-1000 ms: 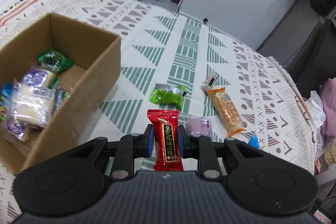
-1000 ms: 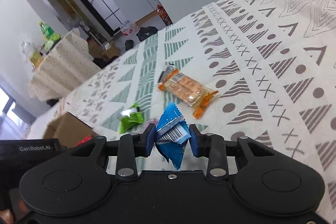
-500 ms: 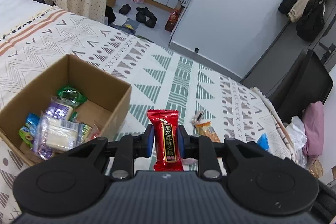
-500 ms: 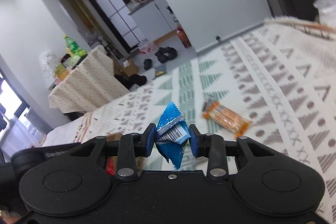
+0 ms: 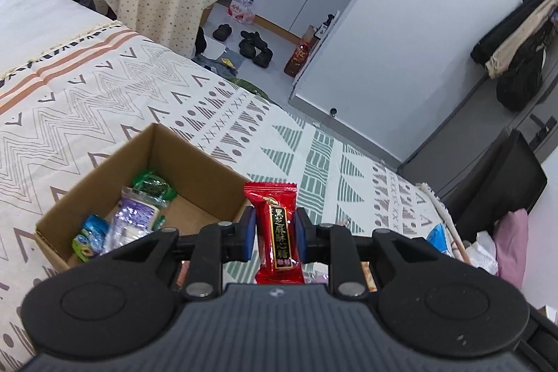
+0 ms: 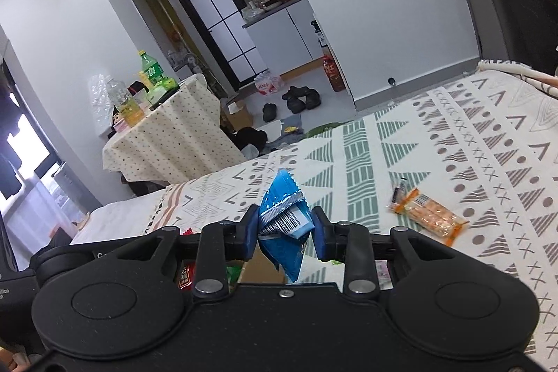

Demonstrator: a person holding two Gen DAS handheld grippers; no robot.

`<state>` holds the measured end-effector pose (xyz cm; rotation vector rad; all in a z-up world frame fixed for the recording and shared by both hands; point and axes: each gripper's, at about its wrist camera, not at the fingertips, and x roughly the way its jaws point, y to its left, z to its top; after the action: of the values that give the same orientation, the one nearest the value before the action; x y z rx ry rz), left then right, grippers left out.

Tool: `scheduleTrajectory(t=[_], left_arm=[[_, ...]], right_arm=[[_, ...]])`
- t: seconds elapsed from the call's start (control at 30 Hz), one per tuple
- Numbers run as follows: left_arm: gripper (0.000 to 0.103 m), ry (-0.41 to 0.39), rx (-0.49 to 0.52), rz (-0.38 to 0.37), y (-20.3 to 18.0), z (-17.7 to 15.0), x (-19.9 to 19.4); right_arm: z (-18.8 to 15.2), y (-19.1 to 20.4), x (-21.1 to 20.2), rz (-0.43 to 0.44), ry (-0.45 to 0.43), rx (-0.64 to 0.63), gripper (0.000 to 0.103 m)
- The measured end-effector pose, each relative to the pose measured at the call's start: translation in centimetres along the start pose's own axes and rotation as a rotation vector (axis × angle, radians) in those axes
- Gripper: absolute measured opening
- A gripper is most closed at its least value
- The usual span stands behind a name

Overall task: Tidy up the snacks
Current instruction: 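Carry the red bar and blue packet over the box and open both grippers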

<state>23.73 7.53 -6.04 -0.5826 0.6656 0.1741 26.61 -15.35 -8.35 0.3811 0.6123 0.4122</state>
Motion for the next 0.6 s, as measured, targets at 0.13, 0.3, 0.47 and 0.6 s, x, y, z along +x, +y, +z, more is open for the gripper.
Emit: scheduleTrajectory(t=[0.13, 0.3, 0.47, 0.6], left_arm=[[0.022, -0.013, -0.017, -0.006, 1.0, 1.1, -0.6], [0.022, -0.017, -0.067, -0.015, 3.0, 2.2, -1.0], [0.022, -0.025, -0.122, -0.009, 5.2, 3.4, -1.1], [0.022, -0.028, -0.169, 0.018, 7.4, 4.2, -0.9]], right_arm=[[0.1, 1.4, 0.4, 0.006, -0.001, -0.004, 0.030], [0.0, 3.2, 1.2, 0.023, 0.009, -0.010, 0.030], [-0.4, 4.8, 2.4, 0.048, 0.025, -0.004, 0.030], [-1.0, 5.9, 3.8, 0.064, 0.043, 0.009, 0.031]])
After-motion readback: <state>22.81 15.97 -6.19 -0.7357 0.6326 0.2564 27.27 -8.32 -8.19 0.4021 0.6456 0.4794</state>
